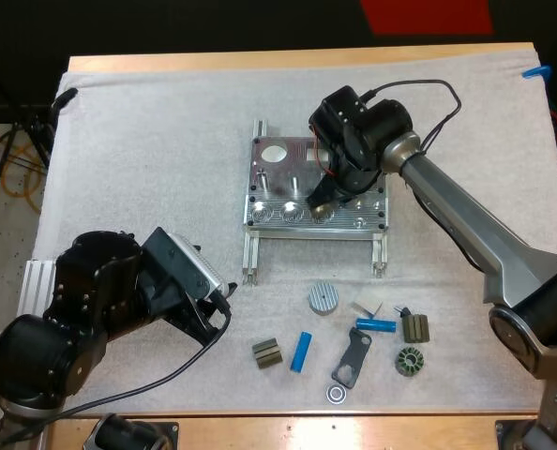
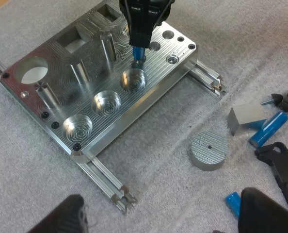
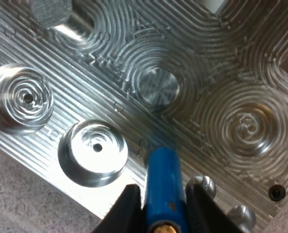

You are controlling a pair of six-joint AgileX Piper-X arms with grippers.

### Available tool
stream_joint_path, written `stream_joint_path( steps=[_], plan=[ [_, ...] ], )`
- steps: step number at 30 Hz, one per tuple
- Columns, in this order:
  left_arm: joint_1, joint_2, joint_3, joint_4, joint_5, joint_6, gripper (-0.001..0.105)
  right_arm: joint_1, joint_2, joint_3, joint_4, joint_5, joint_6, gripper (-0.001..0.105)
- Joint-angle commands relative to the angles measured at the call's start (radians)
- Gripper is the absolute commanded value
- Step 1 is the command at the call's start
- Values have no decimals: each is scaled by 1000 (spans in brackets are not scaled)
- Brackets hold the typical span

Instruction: Load cells from left to right

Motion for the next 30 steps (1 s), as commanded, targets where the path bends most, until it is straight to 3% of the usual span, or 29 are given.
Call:
stream_joint_path(
  steps=[1,30],
  plan=[
    [-3,-6,-2,-2,-7,-17,64,-5,-1,-11,-1,3,-12,0],
    [-3,-6,-2,-2,-7,-17,64,-5,12,-8,1,1,-12,0]
  ],
)
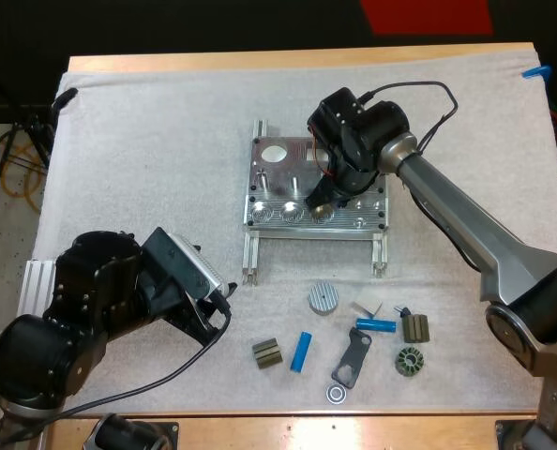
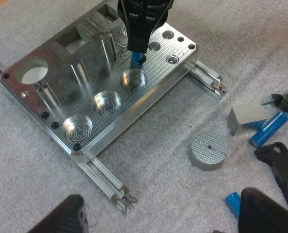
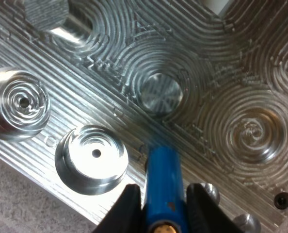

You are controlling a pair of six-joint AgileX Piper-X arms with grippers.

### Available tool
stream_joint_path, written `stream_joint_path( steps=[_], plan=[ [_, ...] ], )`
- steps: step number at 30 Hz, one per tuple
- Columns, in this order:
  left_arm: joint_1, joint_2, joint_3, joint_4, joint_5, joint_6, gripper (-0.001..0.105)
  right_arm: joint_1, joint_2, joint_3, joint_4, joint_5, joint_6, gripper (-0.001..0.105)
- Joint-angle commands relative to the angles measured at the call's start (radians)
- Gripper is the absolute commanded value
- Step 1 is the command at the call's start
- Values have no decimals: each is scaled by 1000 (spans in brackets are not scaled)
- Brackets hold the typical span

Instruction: Load cells from left to right

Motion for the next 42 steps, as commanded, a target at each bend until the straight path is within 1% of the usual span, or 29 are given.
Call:
stream_joint_path(
  steps=[1,11,20,38,40,42],
  plan=[
    [-3,-6,-2,-2,-7,-17,64,-5,-5,-8,9,0,-12,0],
    [-3,-6,-2,-2,-7,-17,64,-5,-8,-8,9,0,-12,0],
    [-3,-6,-2,-2,-7,-17,64,-5,-8,-8,46,0,-12,0],
    [-3,-6,-2,-2,-7,-17,64,-5,12,-8,-1,0,-5,0],
    [-3,-6,-2,-2,-7,-17,64,-5,17,-8,-5,19,9,0],
    [-3,-6,-2,-2,-7,-17,64,-5,29,-8,-8,65,30,0]
  ],
)
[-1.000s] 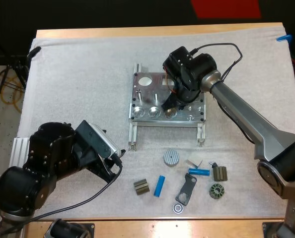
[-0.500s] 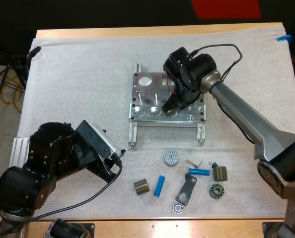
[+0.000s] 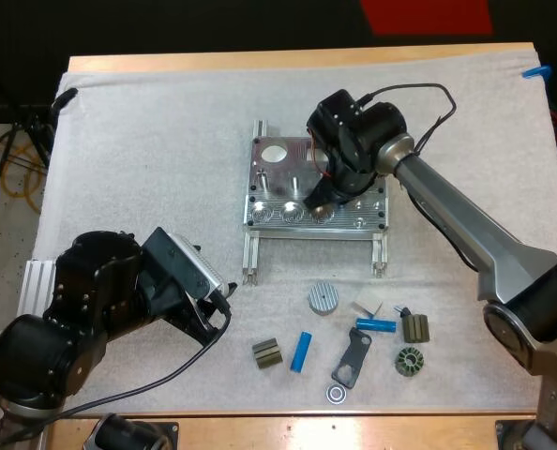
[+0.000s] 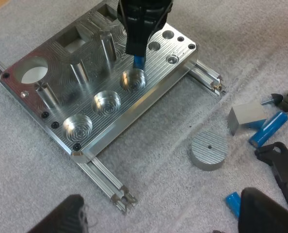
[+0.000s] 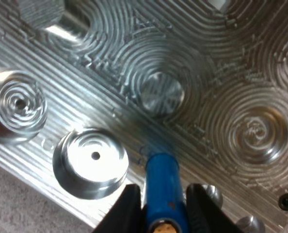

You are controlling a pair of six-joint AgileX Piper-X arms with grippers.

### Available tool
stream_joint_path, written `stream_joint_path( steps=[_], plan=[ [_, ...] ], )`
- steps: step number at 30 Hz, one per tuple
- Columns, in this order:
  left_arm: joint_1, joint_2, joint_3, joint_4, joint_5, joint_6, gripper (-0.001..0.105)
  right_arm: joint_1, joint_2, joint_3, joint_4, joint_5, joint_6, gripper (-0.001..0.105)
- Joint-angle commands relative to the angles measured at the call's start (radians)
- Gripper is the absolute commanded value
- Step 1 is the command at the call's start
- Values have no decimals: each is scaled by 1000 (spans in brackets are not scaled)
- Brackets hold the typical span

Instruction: Load cells from left to right

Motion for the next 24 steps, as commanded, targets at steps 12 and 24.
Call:
stream_joint_path(
  steps=[12,24],
  plan=[
    [-3,-6,-2,-2,-7,-17,64,-5,29,-8,2,53,19,0],
    [-3,-6,-2,-2,-7,-17,64,-5,-50,-11,-1,31,10,68]
  ],
)
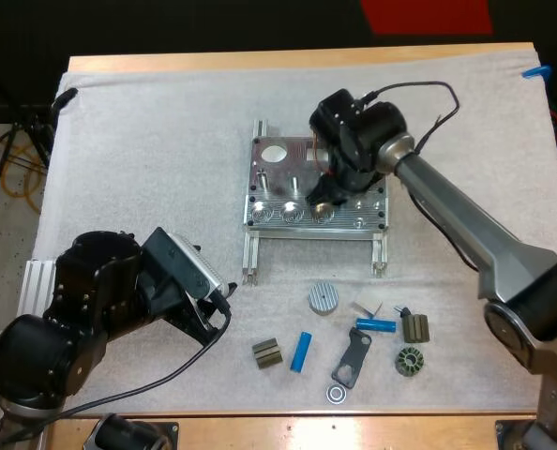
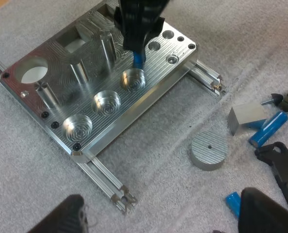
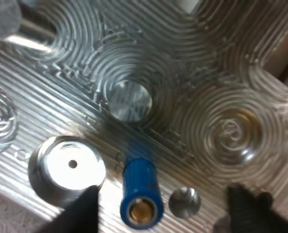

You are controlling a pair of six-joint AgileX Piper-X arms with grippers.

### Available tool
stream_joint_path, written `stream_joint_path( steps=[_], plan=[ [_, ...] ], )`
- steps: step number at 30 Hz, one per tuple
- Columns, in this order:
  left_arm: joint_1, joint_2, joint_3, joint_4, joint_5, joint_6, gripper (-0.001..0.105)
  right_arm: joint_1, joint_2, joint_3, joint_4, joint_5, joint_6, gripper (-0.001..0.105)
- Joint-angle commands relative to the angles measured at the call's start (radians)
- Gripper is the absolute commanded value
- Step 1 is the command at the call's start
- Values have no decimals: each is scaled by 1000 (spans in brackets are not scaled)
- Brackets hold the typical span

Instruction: Load cells from left to right

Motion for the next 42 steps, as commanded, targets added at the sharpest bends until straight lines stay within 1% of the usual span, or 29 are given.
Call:
stream_joint_path(
  steps=[1,5,9,13,16,19,21,22,24,25,27,28,30,31,33,34,35,38,39,40,42],
  plan=[
    [-3,-6,-2,-2,-7,-17,64,-5,-46,-6,9,-4,-4,67],
    [-3,-6,-2,1,-7,-17,64,-5,-116,-6,44,-17,-4,61],
    [-3,-6,-2,37,0,-17,64,-5,-215,-6,45,-18,-2,57],
    [-9,-10,-2,72,60,-17,64,-5,-302,-6,43,-18,-2,55],
    [-44,-13,-2,100,110,-27,64,-5,-365,-3,43,-18,-2,55],
    [-125,-13,-2,133,111,-44,64,-3,-429,-3,45,-45,-2,55],
    [-212,-13,-2,121,92,-109,61,0,-470,-3,49,-74,-2,55],
    [-227,-13,-2,118,85,-123,60,3,-485,-3,52,-78,-5,55],
    [-311,-7,-2,115,38,-193,52,15,-524,-3,83,-82,-28,55],
    [-330,-5,-2,115,28,-205,51,21,-532,2,89,-82,-29,55],
    [-395,7,1,115,-34,-248,50,40,-589,46,108,-85,-26,55],
    [-411,13,1,113,-50,-260,50,45,-606,57,110,-85,-26,55],
    [-460,27,1,95,-94,-294,50,78,-671,127,115,-85,-22,55],
    [-472,31,1,90,-100,-302,50,88,-697,155,117,-85,-16,55],
    [-511,47,1,60,-120,-353,50,120,-769,233,117,-85,21,55],
    [-519,50,1,52,-124,-365,50,128,-783,254,117,-85,33,55],
    [-534,58,5,37,-139,-383,50,146,-823,295,117,-85,61,55],
    [-556,71,41,-14,-179,-426,50,196,-930,389,119,-85,121,55],
    [-564,73,67,-46,-180,-442,50,217,-970,424,119,-85,154,55],
    [-568,74,77,-64,-180,-447,50,235,-996,452,119,-85,170,55],
    [-573,73,129,-125,-182,-483,50,283,-1088,525,119,-85,232,55]
  ],
)
